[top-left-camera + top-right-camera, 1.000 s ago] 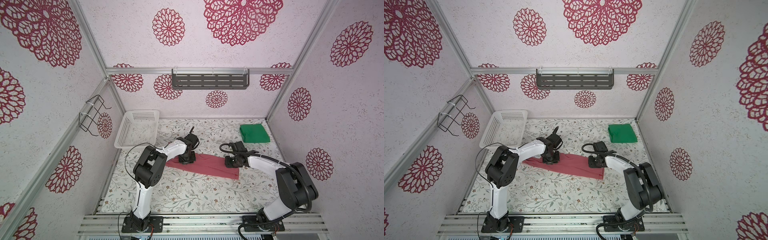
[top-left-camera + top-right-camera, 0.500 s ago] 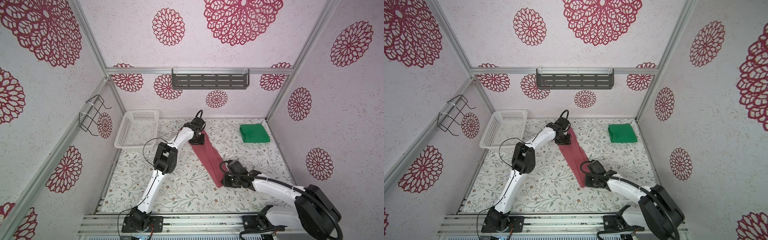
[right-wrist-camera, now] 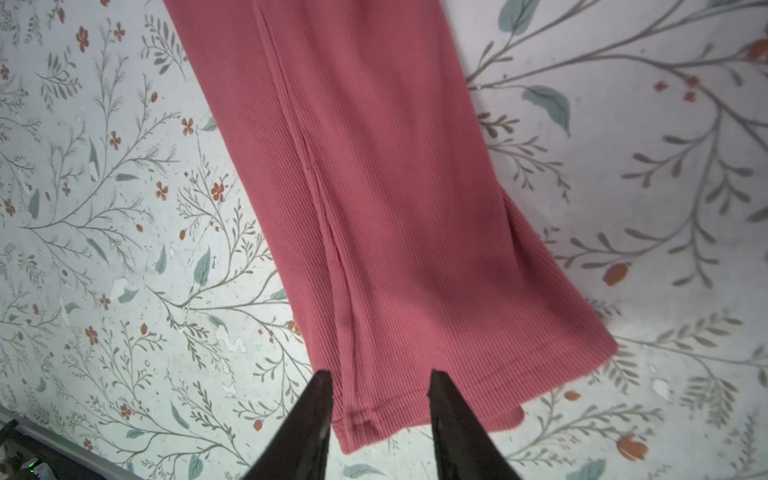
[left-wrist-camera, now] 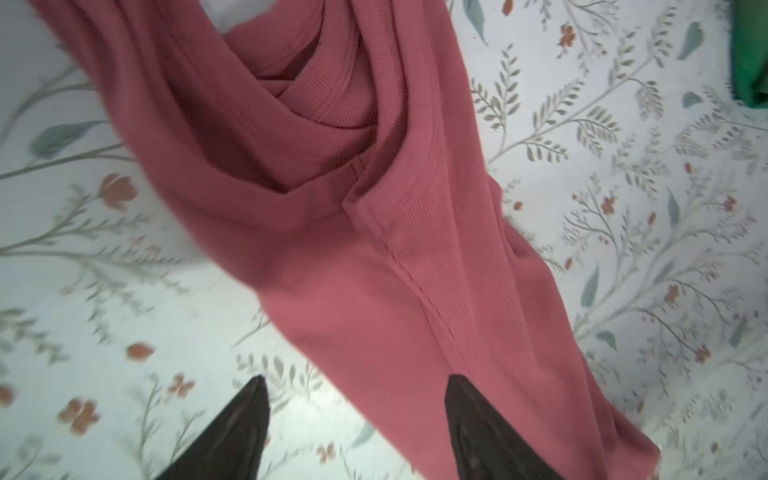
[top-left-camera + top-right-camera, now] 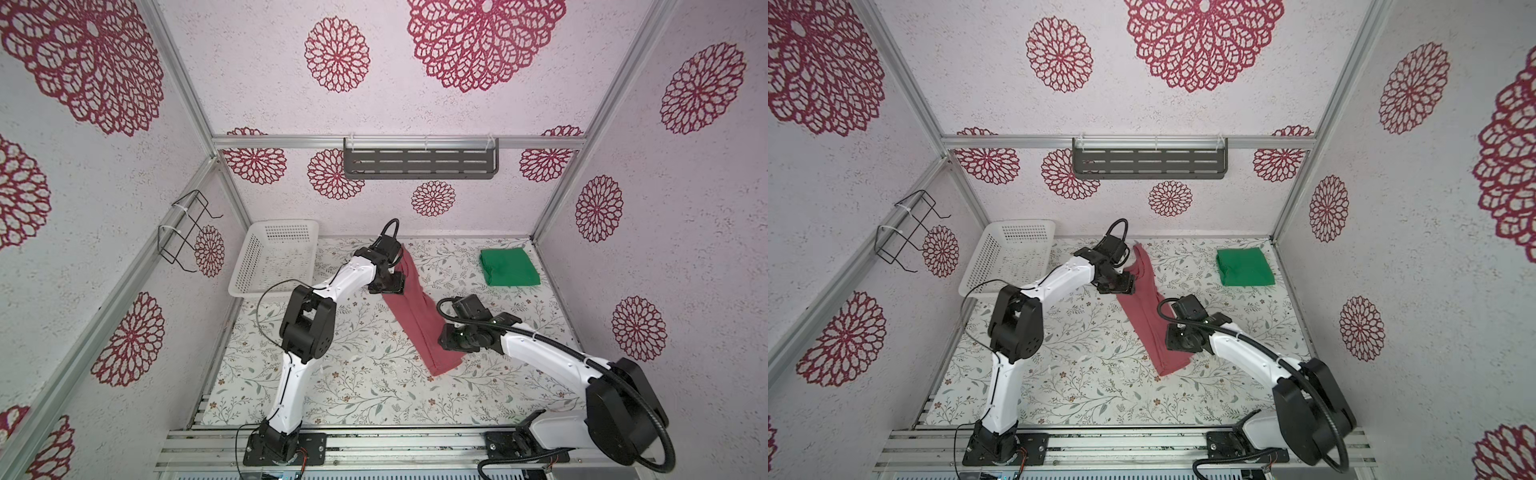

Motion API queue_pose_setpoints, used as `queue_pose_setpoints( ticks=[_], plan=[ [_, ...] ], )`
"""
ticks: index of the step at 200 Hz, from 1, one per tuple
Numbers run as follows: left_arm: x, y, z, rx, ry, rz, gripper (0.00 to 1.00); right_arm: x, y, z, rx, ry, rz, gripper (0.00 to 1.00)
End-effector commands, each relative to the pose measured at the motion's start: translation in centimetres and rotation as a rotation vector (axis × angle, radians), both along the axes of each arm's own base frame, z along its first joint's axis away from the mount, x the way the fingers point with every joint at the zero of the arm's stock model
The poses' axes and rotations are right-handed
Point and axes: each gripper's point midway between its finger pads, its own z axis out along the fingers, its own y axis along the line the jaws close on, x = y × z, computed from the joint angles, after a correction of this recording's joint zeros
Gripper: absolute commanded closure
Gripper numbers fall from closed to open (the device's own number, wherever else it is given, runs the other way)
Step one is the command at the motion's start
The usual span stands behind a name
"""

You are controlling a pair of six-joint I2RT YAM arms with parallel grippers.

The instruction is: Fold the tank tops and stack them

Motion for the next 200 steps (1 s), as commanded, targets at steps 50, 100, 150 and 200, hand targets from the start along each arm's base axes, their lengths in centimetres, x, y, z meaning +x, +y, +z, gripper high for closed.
queue_pose_setpoints(
  ticks=[50, 100, 150, 200],
  plan=[
    [-7.1, -5.8, -3.2, -0.143, 0.089, 0.119, 0.46, 1.3, 0.0, -3.8, -0.065, 0.038, 0.043, 0.68],
    [-10.4, 0.2, 1.0, -0.160, 0.035, 0.221, 0.40, -5.9, 5.7, -5.6, 0.060, 0.183, 0.067, 0.67],
    [-17.0, 4.1, 1.5, -0.209, 0.137, 0.299, 0.37, -4.2, 6.6, 0.4, 0.068, 0.071, 0.068, 0.56],
    [-21.5, 1.9, -1.2, -0.509, 0.275, 0.425, 0.38, -4.8, 0.2, -1.2, 0.076, 0.147, 0.023, 0.58]
  ],
)
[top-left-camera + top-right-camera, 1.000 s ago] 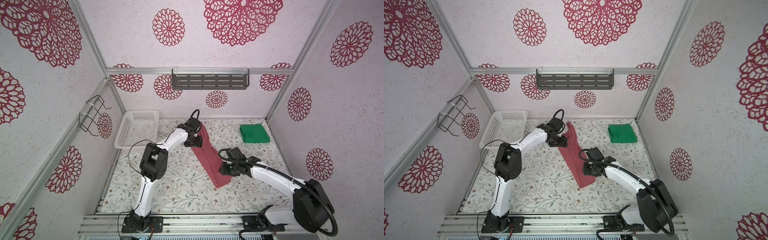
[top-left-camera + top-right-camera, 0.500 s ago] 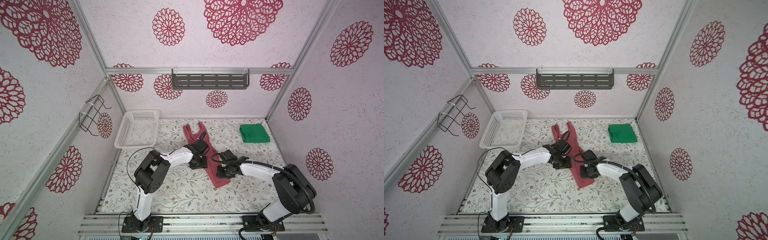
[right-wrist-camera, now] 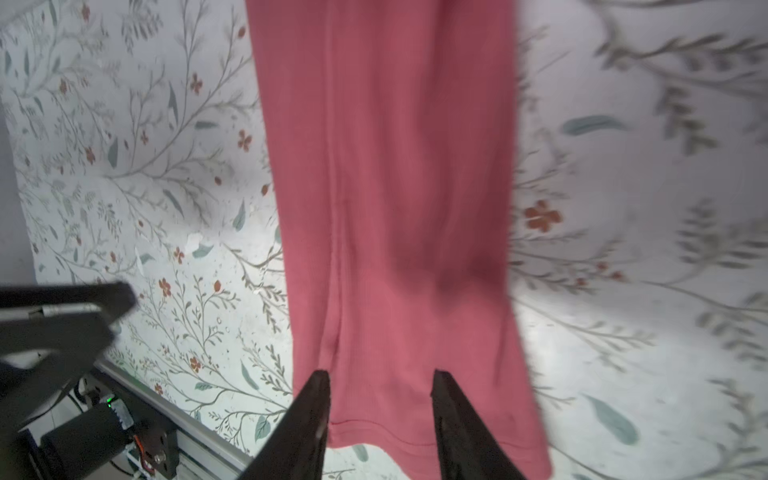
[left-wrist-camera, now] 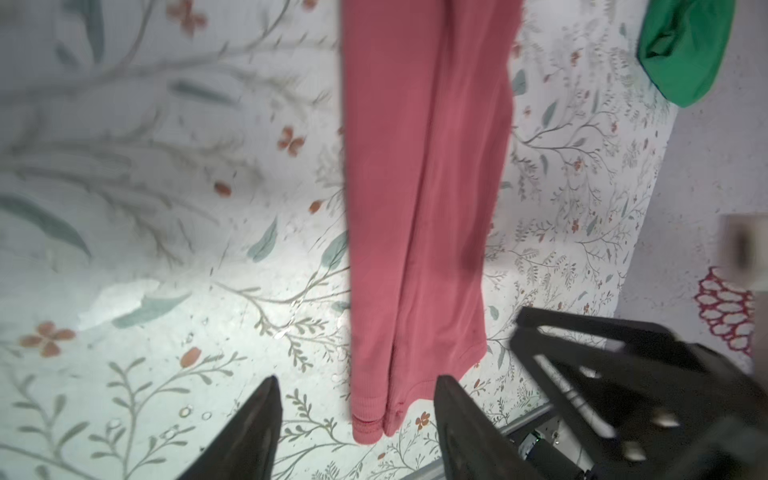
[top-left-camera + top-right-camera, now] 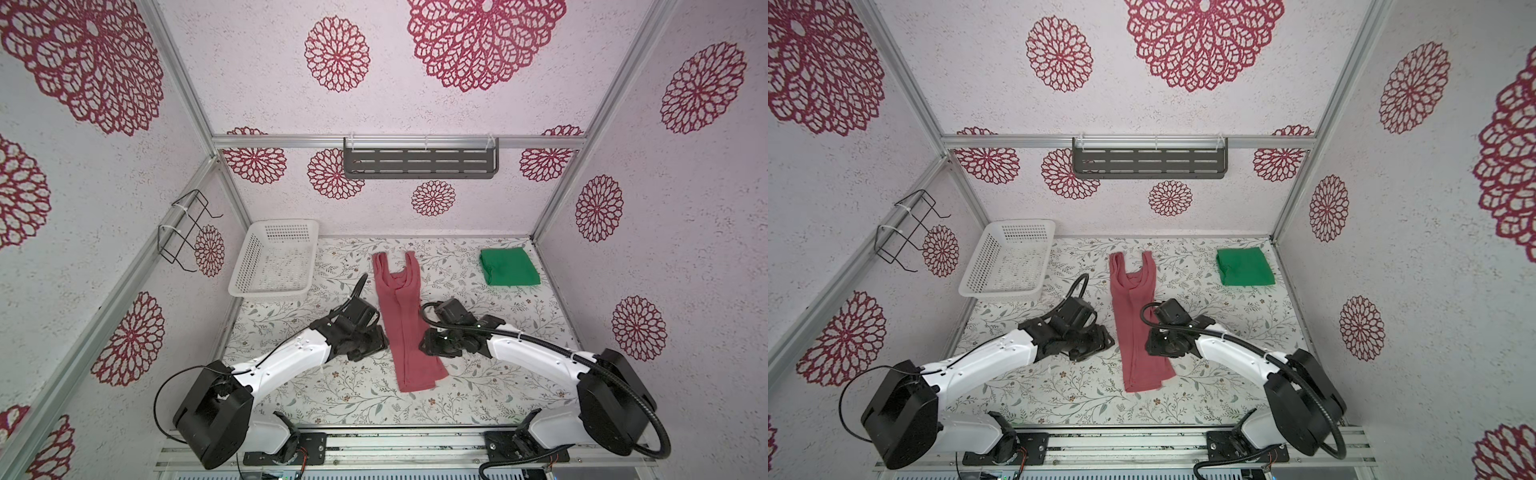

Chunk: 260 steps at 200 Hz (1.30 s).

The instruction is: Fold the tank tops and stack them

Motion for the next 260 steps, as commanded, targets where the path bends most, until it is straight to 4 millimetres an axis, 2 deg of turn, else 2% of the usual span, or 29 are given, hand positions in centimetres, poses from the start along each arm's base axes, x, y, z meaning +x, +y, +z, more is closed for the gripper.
queue_pose_setpoints(
  ticks=[1, 36, 69, 96, 113, 162, 191, 228, 260],
  plan=[
    [-0.5, -2.9, 1.0, -0.206, 0.029, 0.088, 0.38, -2.2, -3.1, -1.6, -0.040, 0.085, 0.028, 0.59],
    [-2.8, -4.8, -1.1, -0.223, 0.112, 0.060, 0.39, -3.0, -4.3, -2.5, -0.022, 0.115, 0.060, 0.60],
    [-4.7, -5.8, -3.4, -0.228, 0.184, 0.061, 0.49, -4.3, -4.2, -3.7, 0.012, 0.157, 0.080, 0.60],
    [-5.7, -6.1, -4.7, -0.204, 0.223, 0.048, 0.56, -4.8, -4.2, -4.3, 0.027, 0.164, 0.078, 0.60],
    [-6.3, -6.1, -5.3, -0.188, 0.252, 0.039, 0.65, -5.0, -4.0, -4.7, 0.045, 0.174, 0.074, 0.60],
    [-5.9, -6.6, -5.2, -0.165, 0.249, 0.015, 0.89, -4.7, -3.6, -4.3, 0.067, 0.153, 0.082, 0.66],
    [-5.6, -6.5, -4.8, -0.141, 0.231, 0.004, 0.97, -4.3, -3.4, -4.0, 0.064, 0.139, 0.094, 0.72],
    [-5.3, -6.7, -4.7, -0.136, 0.225, -0.007, 1.00, -3.7, -2.9, -3.8, 0.066, 0.129, 0.107, 0.81],
    [-5.5, -6.1, -4.5, -0.120, 0.225, 0.003, 1.00, -3.7, -2.7, -3.6, 0.063, 0.128, 0.110, 0.96]
  ],
)
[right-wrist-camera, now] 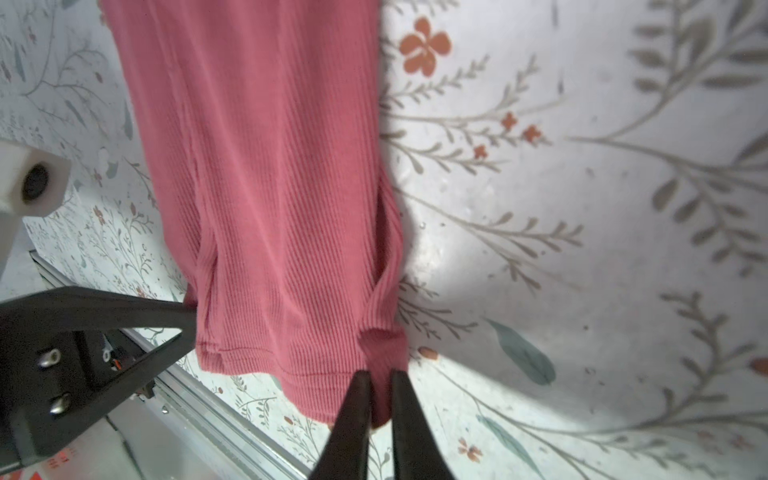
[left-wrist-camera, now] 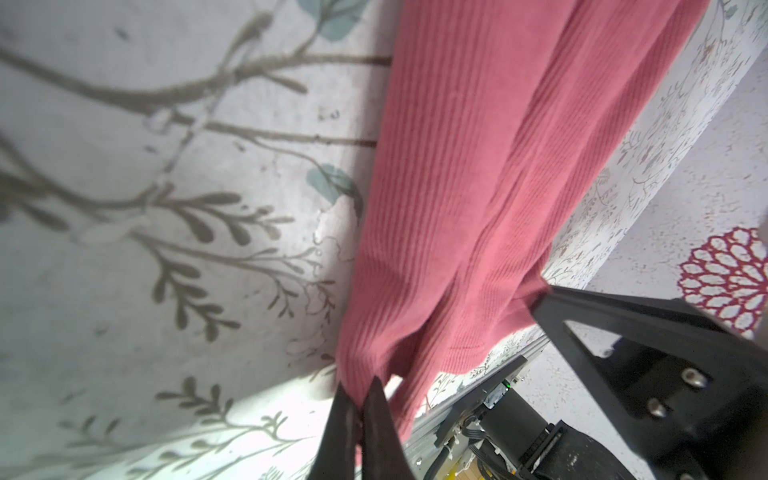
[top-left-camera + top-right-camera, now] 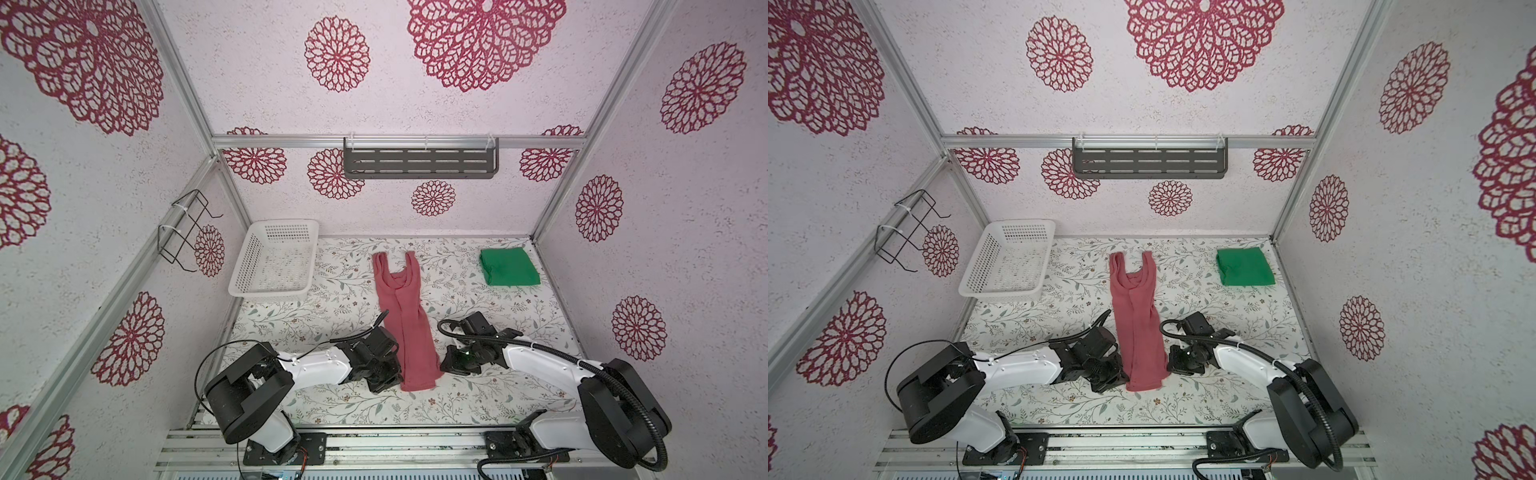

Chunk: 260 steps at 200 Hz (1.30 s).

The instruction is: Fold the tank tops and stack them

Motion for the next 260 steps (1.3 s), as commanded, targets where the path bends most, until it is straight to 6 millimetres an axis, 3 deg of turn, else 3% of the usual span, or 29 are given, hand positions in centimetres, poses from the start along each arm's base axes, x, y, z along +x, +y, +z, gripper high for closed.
queue_pose_setpoints(
  ticks=[1, 34, 62, 95, 119, 172, 227, 260],
  plan=[
    [0.0, 0.4, 0.2, 0.025, -0.009, 0.005, 1.00, 0.3, 0.5, 0.8, 0.011, -0.016, 0.014, 0.97],
    [-1.4, 0.9, 0.6, 0.030, 0.006, 0.035, 1.00, -1.8, 0.8, 1.1, 0.006, 0.014, 0.035, 1.00],
    [-2.1, 1.8, 2.7, 0.038, -0.023, 0.056, 1.00, -4.0, 1.7, 2.6, 0.014, 0.017, 0.063, 1.00],
    [-0.9, 3.3, 6.0, 0.076, -0.085, 0.056, 1.00, -3.4, 1.6, 5.4, 0.007, -0.043, 0.059, 1.00],
    [1.4, 4.4, 7.6, 0.069, -0.123, 0.069, 1.00, -1.3, 2.2, 7.5, 0.003, -0.115, 0.072, 1.00],
    [7.8, 5.6, 9.7, 0.072, -0.202, 0.013, 1.00, 6.7, 2.4, 10.4, -0.027, -0.271, 0.076, 1.00],
    [14.7, 5.2, 9.6, 0.063, -0.248, -0.043, 1.00, 14.6, 3.9, 10.3, -0.048, -0.352, 0.126, 1.00],
    [18.0, 5.6, 9.2, 0.069, -0.266, -0.050, 1.00, 17.8, 4.8, 9.6, -0.051, -0.357, 0.168, 1.00]
  ],
)
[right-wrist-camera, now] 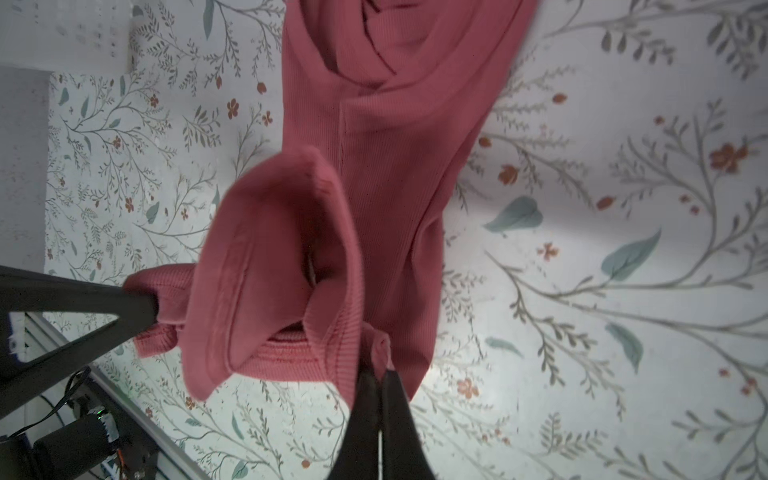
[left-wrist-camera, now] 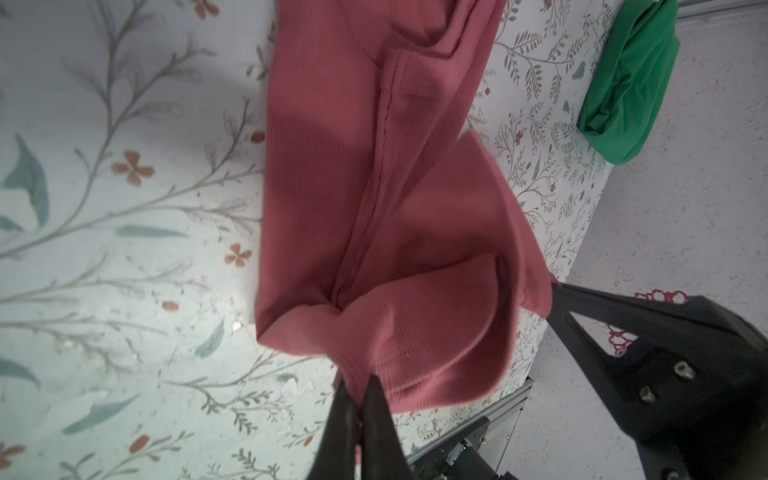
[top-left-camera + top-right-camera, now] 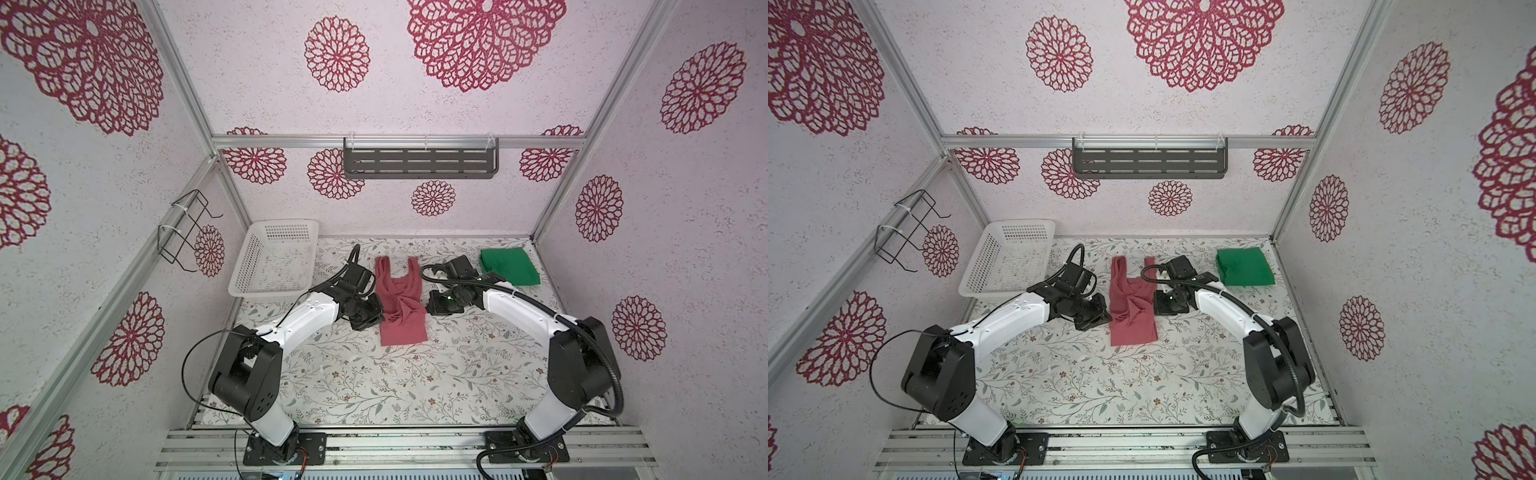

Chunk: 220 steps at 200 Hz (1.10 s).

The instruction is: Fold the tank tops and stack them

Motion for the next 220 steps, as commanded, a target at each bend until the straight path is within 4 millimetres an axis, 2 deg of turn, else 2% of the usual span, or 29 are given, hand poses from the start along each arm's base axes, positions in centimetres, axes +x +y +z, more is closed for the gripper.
queue_pose_setpoints(
  ticks=[1, 42, 60, 64, 76, 87, 97, 112, 123, 140, 148, 150, 154, 177, 183, 197, 220],
  plan=[
    [1.9, 0.1, 0.4, -0.005, -0.039, -0.055, 1.00, 2.2, 0.6, 1.2, 0.004, -0.064, 0.068, 1.00],
    [6.2, 0.4, -0.9, -0.025, -0.052, -0.046, 1.00, 5.3, 0.9, -0.8, -0.006, -0.044, 0.097, 1.00],
    [8.7, 0.6, -1.8, -0.030, -0.070, -0.036, 1.00, 7.5, 0.9, -1.7, -0.010, -0.053, 0.099, 0.99],
    [9.3, 0.8, -3.2, -0.023, -0.045, -0.031, 1.00, 8.1, 0.9, -1.8, -0.011, -0.059, 0.098, 0.95],
    [11.2, 1.2, -3.9, -0.031, -0.043, -0.028, 0.79, 10.0, 0.9, -1.5, -0.010, -0.080, 0.087, 0.75],
    [12.9, 2.0, -3.6, -0.025, -0.060, -0.020, 0.61, 11.4, 0.6, -0.9, -0.013, -0.092, 0.072, 0.60],
    [14.1, 2.7, -2.6, -0.014, -0.089, -0.004, 0.54, 12.4, 0.1, 0.4, -0.026, -0.121, 0.051, 0.50],
    [14.8, 3.4, -0.7, -0.005, -0.134, 0.012, 0.48, 12.8, -0.8, 2.0, -0.052, -0.153, 0.030, 0.49],
    [14.6, 3.9, 0.2, 0.015, -0.148, 0.020, 0.48, 12.4, -1.2, 2.8, -0.054, -0.163, 0.017, 0.49],
    [12.9, 3.8, 0.5, 0.035, -0.142, 0.022, 0.51, 10.6, -1.1, 2.8, -0.015, -0.142, 0.005, 0.53],
    [11.9, 3.7, -0.1, 0.050, -0.129, 0.024, 0.53, 9.5, -1.1, 2.6, 0.012, -0.128, 0.004, 0.58],
    [11.5, 3.7, 0.8, 0.045, -0.148, 0.024, 0.54, 9.2, -1.1, 2.5, 0.019, -0.124, 0.003, 0.59],
    [11.0, 3.6, 1.0, 0.048, -0.153, 0.025, 0.56, 8.6, -1.0, 2.3, 0.033, -0.117, 0.005, 0.62],
    [8.1, 2.4, -0.3, 0.038, -0.125, 0.029, 0.70, 5.4, -1.1, 0.9, 0.091, -0.068, -0.009, 0.82],
    [7.6, 2.0, -0.7, 0.032, -0.116, 0.030, 0.72, 4.6, -1.0, 0.4, 0.103, -0.055, -0.012, 0.85],
    [6.2, 0.7, -1.7, 0.042, -0.094, 0.016, 0.73, 2.8, -0.5, -0.9, 0.117, -0.026, -0.005, 0.83],
    [4.0, -0.9, -3.5, 0.016, -0.049, 0.020, 0.72, 0.6, 0.2, -3.3, 0.122, 0.029, 0.004, 0.71]
  ],
)
